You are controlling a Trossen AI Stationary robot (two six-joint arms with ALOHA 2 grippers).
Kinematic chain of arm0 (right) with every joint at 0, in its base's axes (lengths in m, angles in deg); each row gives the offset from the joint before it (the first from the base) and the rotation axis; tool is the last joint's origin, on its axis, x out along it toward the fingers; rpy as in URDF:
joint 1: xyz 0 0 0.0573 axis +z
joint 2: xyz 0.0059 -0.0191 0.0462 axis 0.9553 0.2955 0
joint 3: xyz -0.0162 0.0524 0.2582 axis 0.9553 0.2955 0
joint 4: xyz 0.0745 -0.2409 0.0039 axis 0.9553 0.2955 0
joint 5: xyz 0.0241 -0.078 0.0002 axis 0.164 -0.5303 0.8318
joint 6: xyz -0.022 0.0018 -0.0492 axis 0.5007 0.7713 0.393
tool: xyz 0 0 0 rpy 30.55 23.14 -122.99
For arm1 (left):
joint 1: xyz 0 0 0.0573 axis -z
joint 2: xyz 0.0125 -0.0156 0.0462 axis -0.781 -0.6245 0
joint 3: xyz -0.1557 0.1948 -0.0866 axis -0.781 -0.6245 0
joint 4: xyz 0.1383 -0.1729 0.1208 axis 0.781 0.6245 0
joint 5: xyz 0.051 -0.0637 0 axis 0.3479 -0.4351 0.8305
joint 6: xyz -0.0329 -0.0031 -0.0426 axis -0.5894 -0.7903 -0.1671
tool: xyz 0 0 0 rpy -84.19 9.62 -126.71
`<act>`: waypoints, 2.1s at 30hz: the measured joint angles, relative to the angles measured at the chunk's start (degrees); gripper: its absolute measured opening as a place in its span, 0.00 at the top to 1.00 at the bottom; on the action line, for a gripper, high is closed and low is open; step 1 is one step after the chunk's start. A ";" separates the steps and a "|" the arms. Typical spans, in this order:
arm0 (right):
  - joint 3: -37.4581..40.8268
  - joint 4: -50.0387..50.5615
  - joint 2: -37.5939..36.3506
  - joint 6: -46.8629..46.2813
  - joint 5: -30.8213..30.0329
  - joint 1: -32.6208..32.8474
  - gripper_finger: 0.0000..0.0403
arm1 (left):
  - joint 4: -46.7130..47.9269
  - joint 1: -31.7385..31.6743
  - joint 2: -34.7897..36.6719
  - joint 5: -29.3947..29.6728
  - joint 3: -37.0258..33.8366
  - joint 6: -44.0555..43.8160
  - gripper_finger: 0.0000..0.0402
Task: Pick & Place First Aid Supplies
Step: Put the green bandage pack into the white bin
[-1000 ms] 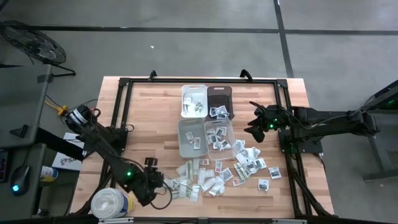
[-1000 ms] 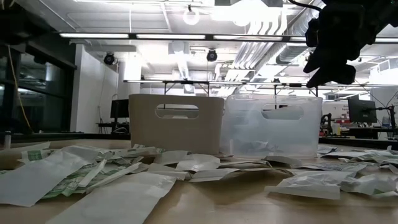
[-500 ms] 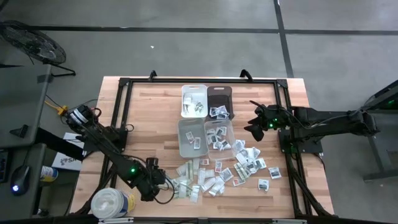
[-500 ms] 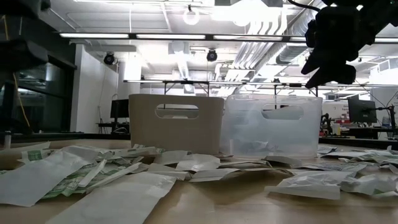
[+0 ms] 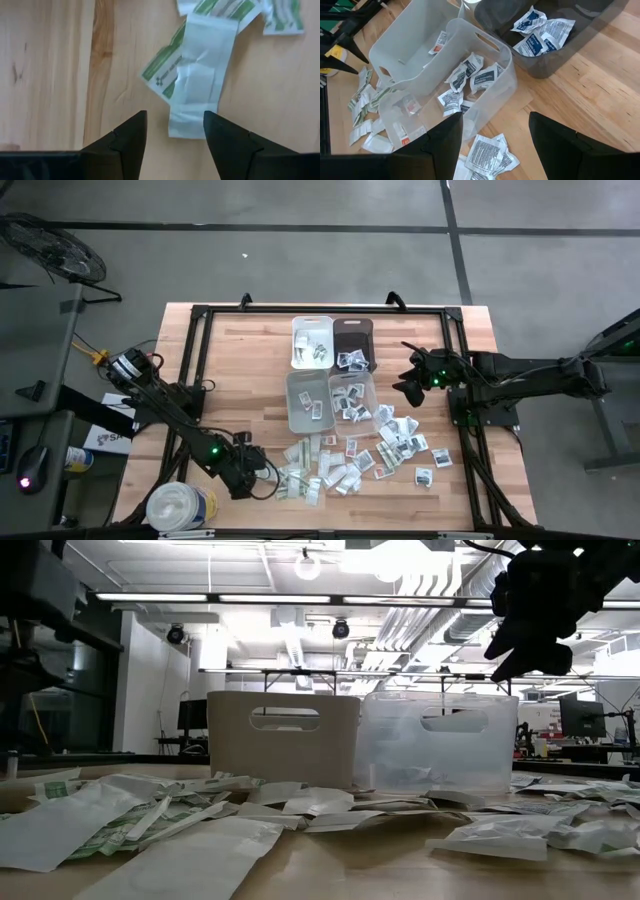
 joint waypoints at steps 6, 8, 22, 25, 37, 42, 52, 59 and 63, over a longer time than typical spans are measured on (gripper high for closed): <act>0.00 0.02 0.00 0.00 0.01 0.00 0.45 | -1.37 0.10 0.12 -2.13 -2.41 -1.95 0.52; 0.00 0.02 0.00 0.00 0.01 0.00 0.45 | -1.61 0.12 0.17 -1.87 -2.92 -2.09 0.52; 0.00 1.49 0.00 0.05 0.03 0.00 0.45 | -0.95 0.03 -3.76 -3.18 -4.22 -4.39 0.79; 0.00 1.51 0.02 0.04 0.04 0.00 0.45 | -2.10 0.03 -4.28 -3.06 -4.20 -6.75 0.86; 0.00 1.97 0.02 -0.85 -0.08 0.00 0.45 | -0.85 0.05 -3.67 -2.78 -1.65 -7.60 0.99; 0.00 2.32 0.02 -0.85 -0.10 0.00 0.45 | 2.35 0.12 -1.47 -3.99 0.96 -4.54 1.00; 0.00 2.69 0.02 -0.85 -0.60 0.00 0.45 | 4.25 0.14 3.40 -1.66 7.00 3.34 1.00; 0.00 2.89 0.02 -0.85 0.36 0.02 0.45 | 1.87 0.10 3.69 7.34 12.12 15.79 1.00; 0.00 2.88 0.02 -0.37 1.48 0.02 0.45 | -7.81 0.12 3.74 11.96 13.89 32.63 1.00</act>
